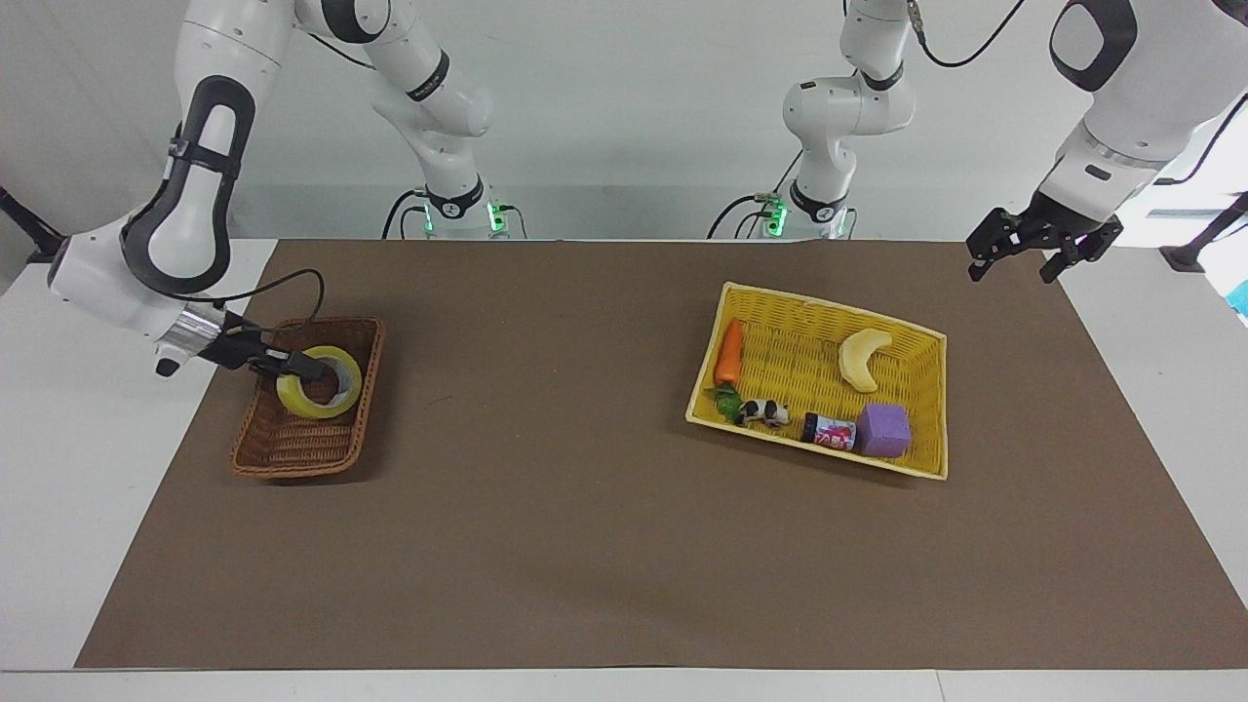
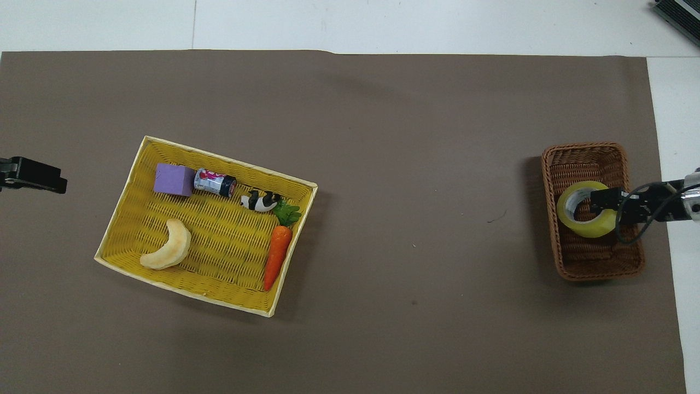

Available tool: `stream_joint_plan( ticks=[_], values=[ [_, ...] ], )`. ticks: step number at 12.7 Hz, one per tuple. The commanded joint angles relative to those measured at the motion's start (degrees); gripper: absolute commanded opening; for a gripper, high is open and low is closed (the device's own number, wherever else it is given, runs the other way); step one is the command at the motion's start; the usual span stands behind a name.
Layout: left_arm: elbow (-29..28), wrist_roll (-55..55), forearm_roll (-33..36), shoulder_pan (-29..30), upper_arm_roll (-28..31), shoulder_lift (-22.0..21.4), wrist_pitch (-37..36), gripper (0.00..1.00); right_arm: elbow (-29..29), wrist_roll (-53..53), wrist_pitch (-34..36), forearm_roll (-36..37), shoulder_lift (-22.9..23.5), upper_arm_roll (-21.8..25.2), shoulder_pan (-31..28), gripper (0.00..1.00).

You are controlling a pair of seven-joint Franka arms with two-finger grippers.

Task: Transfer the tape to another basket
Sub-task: 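Lower the tape into the wicker basket and open the right gripper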

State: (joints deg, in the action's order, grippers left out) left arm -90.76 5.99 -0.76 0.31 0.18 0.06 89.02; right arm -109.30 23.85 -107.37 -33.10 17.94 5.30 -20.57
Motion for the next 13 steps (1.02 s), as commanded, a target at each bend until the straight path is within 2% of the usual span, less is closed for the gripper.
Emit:
stream_joint_plan(
  ticks=[1, 8, 13],
  values=[
    [-0.6, 1.0, 1.2, -0.3, 0.3, -1.1, -0.8, 1.00, -1.4, 1.8, -1.6, -1.5, -0.8, -0.6, -0.6, 1.00],
    [-0.6, 1.0, 1.1, 0.2, 0.2, -1.2, -0.1, 1.00, 2.1, 5.2, 1.0, -4.8, -0.4, -0.6, -1.8, 1.00],
    [-1.3, 0.8, 1.0, 0.2, 0.7, -2.4, -0.9, 1.00, 8.2, 4.7, 0.0, -3.6, -1.1, -1.1, -0.7, 1.00]
  ],
)
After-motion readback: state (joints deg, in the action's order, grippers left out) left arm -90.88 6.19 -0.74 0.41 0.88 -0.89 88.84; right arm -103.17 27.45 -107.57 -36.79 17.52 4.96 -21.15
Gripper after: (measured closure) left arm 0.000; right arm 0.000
